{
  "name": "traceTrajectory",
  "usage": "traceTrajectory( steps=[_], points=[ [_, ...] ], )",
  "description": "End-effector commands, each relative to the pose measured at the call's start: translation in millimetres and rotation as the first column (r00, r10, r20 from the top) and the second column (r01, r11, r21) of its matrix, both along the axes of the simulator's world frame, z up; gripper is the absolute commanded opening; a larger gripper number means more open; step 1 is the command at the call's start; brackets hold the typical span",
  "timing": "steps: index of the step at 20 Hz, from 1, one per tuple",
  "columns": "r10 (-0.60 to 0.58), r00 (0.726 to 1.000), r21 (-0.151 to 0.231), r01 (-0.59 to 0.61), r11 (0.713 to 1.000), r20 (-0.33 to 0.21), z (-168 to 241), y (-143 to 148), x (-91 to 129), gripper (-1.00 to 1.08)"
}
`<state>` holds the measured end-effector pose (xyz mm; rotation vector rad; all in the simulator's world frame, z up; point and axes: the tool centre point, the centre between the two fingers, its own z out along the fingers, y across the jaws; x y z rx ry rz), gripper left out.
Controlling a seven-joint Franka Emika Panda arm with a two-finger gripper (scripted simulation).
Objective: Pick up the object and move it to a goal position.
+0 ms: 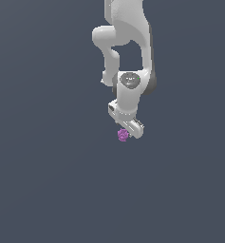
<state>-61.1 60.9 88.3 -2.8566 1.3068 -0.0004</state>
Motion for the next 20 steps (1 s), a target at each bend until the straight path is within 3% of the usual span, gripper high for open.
traceTrajectory(
  steps=[1,14,15,20],
  points=[
    [-0.001,1.000,0.000,0.001,1.000,-0.001,-5.7,-0.1,-0.5,1.00],
    [-0.004,1.000,0.000,0.004,1.000,0.000,-47.8,0.2,-0.7,1.00],
    [-0.004,1.000,0.000,0.004,1.000,0.000,-47.8,0.2,-0.7,-1.00],
    [-0.004,1.000,0.000,0.004,1.000,0.000,-47.8,0.2,-0.7,-1.00]
  ],
)
